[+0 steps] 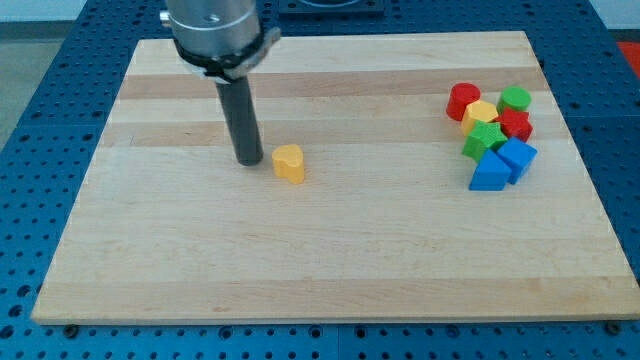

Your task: Push the yellow heart into blue blocks

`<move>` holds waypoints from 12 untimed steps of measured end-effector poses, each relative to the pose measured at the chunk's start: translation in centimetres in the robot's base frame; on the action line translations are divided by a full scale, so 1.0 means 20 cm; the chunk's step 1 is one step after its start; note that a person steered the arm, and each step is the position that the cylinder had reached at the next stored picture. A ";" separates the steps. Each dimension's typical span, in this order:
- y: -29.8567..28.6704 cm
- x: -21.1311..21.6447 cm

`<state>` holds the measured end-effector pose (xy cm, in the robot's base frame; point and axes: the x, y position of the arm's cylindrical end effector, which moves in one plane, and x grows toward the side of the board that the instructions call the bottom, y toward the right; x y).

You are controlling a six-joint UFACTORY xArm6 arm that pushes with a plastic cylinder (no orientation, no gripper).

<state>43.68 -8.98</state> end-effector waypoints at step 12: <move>1.20 0.15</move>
